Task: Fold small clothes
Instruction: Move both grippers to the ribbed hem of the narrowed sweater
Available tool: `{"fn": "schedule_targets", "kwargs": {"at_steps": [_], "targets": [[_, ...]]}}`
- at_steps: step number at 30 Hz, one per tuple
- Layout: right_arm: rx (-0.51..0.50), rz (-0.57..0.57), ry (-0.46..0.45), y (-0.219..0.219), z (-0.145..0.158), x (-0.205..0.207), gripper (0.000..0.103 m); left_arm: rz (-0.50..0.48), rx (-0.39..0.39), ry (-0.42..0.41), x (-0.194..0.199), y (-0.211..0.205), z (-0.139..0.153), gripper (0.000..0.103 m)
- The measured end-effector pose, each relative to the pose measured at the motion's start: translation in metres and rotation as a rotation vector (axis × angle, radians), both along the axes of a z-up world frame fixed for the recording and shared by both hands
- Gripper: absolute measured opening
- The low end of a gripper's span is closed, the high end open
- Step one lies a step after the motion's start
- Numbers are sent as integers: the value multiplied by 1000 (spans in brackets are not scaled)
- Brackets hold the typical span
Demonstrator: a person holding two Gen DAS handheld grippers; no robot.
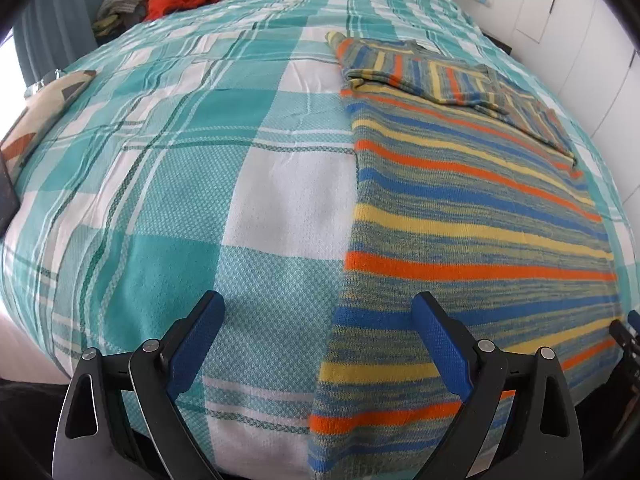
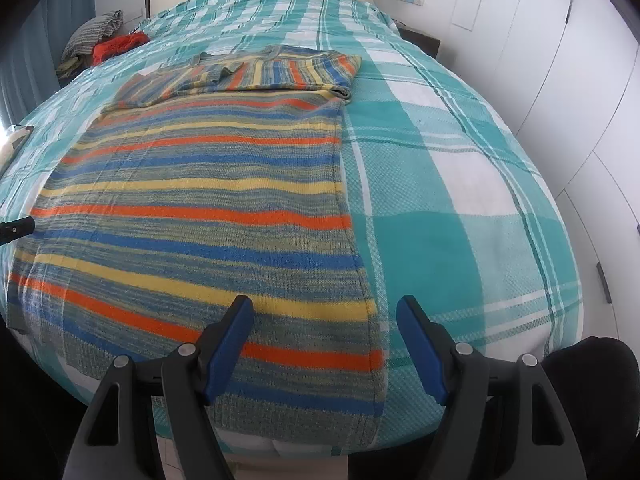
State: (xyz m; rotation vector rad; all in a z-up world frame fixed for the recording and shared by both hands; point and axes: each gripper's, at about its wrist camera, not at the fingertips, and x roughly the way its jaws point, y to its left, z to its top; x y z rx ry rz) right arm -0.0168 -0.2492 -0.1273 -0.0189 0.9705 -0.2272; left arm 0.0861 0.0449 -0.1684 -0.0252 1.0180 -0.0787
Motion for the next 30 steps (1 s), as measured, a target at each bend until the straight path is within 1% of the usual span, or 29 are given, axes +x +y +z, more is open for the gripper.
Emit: {"fn": "schedule_targets", "kwargs": {"at_steps": [3, 16, 25, 30], "targets": [[6, -7, 2, -2, 0, 0, 74, -15, 19, -5, -2, -4, 0, 96], [14, -10, 4, -5, 0, 0, 74, -10, 21, -9, -4, -4, -1, 96], [3, -11, 10, -4, -1, 2, 74, -10, 24, -23, -10, -2, 6, 96], [-4, -10, 8, -4, -1, 2, 74, 9, 19, -19, -14, 3, 8, 96]]}}
